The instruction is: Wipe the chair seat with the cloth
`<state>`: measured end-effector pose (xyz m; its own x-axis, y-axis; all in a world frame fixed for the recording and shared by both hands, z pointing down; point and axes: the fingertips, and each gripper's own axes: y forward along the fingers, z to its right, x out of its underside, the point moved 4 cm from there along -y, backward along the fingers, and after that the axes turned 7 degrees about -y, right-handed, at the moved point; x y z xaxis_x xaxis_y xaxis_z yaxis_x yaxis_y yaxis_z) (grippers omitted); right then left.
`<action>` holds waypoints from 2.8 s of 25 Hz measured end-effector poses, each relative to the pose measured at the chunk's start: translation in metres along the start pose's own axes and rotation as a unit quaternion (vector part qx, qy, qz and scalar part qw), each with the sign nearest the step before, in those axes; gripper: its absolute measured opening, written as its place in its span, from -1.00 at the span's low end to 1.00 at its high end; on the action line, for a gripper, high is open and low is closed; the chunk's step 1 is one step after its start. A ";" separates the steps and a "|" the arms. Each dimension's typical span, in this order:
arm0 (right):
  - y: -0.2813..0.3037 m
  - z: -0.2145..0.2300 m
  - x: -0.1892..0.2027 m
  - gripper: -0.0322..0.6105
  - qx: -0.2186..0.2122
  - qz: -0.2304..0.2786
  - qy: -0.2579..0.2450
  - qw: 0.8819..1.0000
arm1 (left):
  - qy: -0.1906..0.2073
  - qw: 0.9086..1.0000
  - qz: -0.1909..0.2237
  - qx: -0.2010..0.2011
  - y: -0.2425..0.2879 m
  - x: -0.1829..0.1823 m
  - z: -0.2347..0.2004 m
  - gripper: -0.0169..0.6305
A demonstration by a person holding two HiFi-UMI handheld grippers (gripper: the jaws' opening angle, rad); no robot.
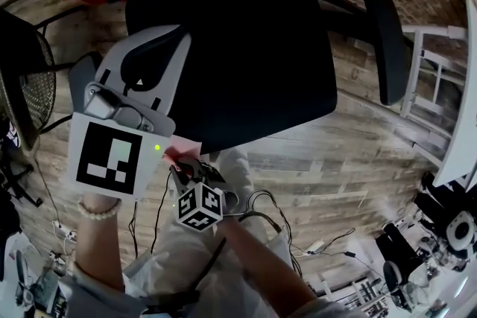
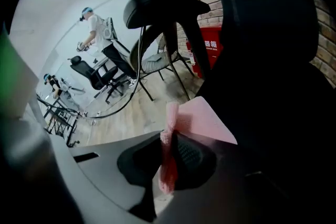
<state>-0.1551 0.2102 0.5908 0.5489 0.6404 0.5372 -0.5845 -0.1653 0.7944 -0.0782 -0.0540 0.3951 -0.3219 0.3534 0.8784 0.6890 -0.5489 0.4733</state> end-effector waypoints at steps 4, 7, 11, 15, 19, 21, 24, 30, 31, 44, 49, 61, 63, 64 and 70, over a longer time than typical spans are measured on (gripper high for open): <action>-0.005 0.019 0.022 -0.73 0.017 -0.029 -0.026 0.999 | -0.003 1.000 0.002 -0.002 -0.001 0.001 -0.001 -0.89; -0.014 0.037 0.037 -0.73 0.027 -0.044 -0.031 0.998 | -0.006 1.000 0.004 -0.002 0.000 0.000 -0.001 -0.89; -0.034 0.060 0.059 -0.73 0.055 -0.066 -0.014 0.996 | -0.012 1.000 0.003 -0.004 -0.001 -0.003 -0.001 -0.89; -0.057 0.093 0.090 -0.73 0.086 -0.084 0.007 0.993 | -0.010 1.000 0.003 -0.002 0.003 -0.006 0.003 -0.89; -0.091 0.138 0.123 -0.73 0.132 -0.096 0.041 0.986 | -0.008 1.000 0.000 0.003 0.008 -0.007 0.011 -0.89; -0.108 0.161 0.137 -0.73 0.159 -0.098 0.055 0.981 | -0.008 1.000 -0.001 0.005 0.011 -0.007 0.014 -0.89; -0.135 0.195 0.156 -0.73 0.198 -0.111 0.066 0.972 | -0.010 1.000 -0.001 0.006 0.015 -0.007 0.018 -0.89; -0.185 0.250 0.192 -0.73 0.272 -0.129 0.100 0.948 | -0.004 1.000 -0.004 0.010 0.022 -0.007 0.024 -0.89; -0.192 0.257 0.196 -0.73 0.282 -0.129 0.103 0.945 | -0.003 1.000 -0.005 0.011 0.022 -0.007 0.025 -0.89; -0.236 0.267 0.173 -0.73 0.305 -0.077 0.101 0.944 | 0.004 1.000 0.010 -0.004 0.012 -0.046 0.033 -0.89; -0.273 0.256 0.112 -0.73 0.311 -0.010 0.084 0.947 | -0.008 0.999 0.024 -0.020 -0.017 -0.087 0.033 -0.89; -0.392 0.213 -0.064 -0.73 0.336 0.168 0.035 0.926 | 0.026 0.996 0.081 -0.040 -0.118 -0.210 0.051 -0.89; -0.419 0.206 -0.085 -0.73 0.343 0.187 0.029 0.920 | 0.032 0.994 0.095 -0.041 -0.131 -0.228 0.056 -0.89; -0.431 0.202 -0.095 -0.73 0.347 0.195 0.026 0.917 | 0.033 0.993 0.100 -0.043 -0.138 -0.235 0.058 -0.89; -0.488 0.175 -0.147 -0.73 0.361 0.259 0.018 0.896 | 0.032 0.991 0.127 -0.039 -0.175 -0.273 0.072 -0.89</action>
<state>0.1532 0.0655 0.1739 0.2885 0.3582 0.8880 -0.2096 -0.8813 0.4236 -0.0639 0.0002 0.0681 -0.1868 0.1485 0.9711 0.7010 -0.6724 0.2377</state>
